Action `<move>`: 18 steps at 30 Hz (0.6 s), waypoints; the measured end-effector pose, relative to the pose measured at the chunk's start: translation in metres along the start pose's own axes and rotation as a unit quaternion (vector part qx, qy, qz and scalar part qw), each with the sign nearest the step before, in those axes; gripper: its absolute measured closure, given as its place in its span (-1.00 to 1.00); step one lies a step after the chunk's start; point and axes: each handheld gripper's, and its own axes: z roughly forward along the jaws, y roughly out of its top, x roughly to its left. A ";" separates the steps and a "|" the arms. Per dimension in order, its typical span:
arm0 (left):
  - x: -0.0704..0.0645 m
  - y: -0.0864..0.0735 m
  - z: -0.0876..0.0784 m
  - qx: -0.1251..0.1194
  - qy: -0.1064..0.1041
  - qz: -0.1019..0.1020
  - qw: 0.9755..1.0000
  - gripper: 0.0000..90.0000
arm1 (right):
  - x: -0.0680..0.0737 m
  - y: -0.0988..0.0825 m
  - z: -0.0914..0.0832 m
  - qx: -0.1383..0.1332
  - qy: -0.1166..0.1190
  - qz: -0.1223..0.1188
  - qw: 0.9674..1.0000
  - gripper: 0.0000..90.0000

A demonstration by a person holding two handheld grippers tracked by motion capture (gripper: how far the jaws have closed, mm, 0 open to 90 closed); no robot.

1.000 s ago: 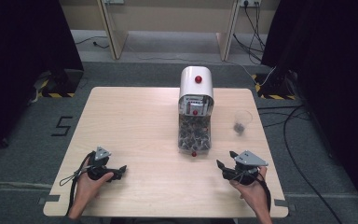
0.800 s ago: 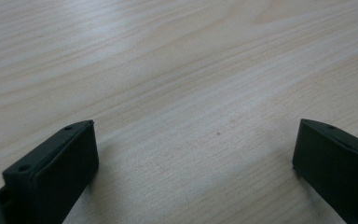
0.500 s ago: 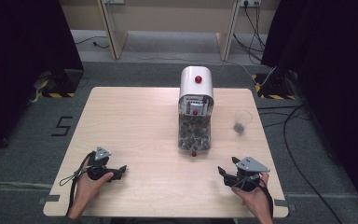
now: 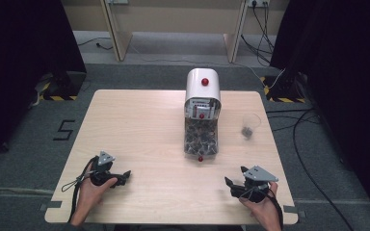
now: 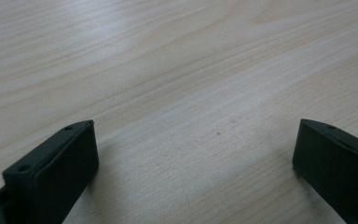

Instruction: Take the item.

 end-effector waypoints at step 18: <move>0.000 0.000 0.000 0.000 0.000 0.000 1.000 -1.00 | 0.003 -0.018 -0.005 0.017 -0.005 0.014 1.000 -0.45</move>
